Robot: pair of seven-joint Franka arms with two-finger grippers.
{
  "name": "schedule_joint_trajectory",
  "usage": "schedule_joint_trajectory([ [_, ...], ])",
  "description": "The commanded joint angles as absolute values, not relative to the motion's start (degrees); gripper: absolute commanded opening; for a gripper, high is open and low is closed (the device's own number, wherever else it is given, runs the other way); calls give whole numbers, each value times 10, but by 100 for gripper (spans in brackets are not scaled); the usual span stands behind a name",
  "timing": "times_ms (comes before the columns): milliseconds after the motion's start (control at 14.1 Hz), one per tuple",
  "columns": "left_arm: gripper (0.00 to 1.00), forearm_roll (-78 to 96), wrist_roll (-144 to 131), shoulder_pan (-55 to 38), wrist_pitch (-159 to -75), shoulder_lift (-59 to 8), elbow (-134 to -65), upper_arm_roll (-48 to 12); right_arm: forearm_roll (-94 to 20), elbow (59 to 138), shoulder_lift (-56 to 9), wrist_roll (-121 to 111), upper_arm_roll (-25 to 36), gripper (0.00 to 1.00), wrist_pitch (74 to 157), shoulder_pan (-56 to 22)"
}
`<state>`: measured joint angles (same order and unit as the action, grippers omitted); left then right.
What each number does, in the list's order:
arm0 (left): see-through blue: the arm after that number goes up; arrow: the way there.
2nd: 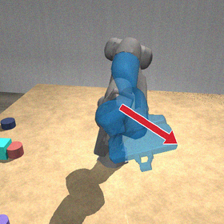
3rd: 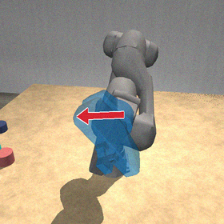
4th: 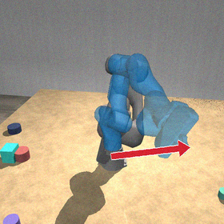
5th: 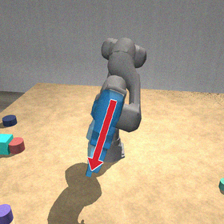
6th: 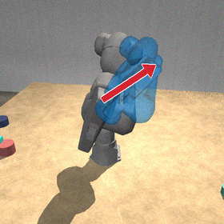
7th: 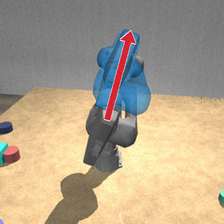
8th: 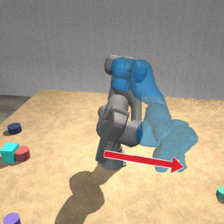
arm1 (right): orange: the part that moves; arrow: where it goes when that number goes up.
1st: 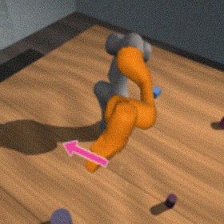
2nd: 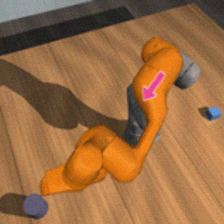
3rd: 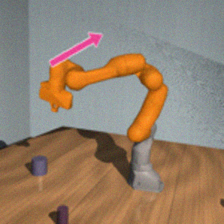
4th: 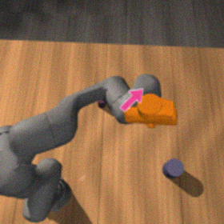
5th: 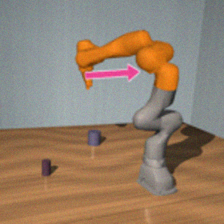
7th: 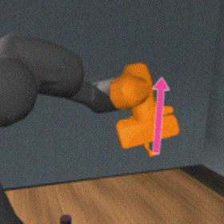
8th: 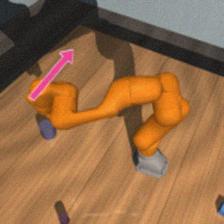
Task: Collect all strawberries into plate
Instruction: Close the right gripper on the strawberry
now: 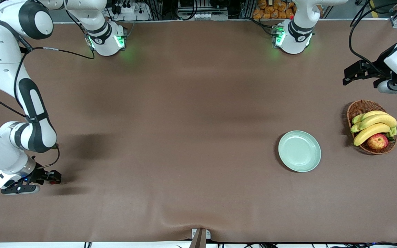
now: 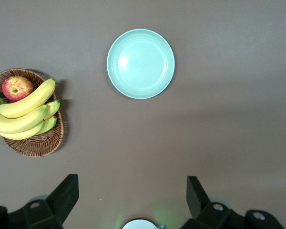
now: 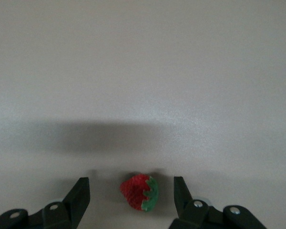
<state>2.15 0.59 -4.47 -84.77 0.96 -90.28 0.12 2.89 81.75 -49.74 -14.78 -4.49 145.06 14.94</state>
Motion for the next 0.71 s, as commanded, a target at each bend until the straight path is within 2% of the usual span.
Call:
schedule_joint_trajectory([
  [0,100,35,13,-42,-839,8,-897,3,35,803,-518,-154,-54,69,1476,160],
  [212,100,35,12,-42,-839,8,-898,3,36,805,-518,-155,-54,62,1476,161],
  [637,100,35,11,-42,-838,8,-898,3,35,809,-521,-156,-54,62,1469,168],
])
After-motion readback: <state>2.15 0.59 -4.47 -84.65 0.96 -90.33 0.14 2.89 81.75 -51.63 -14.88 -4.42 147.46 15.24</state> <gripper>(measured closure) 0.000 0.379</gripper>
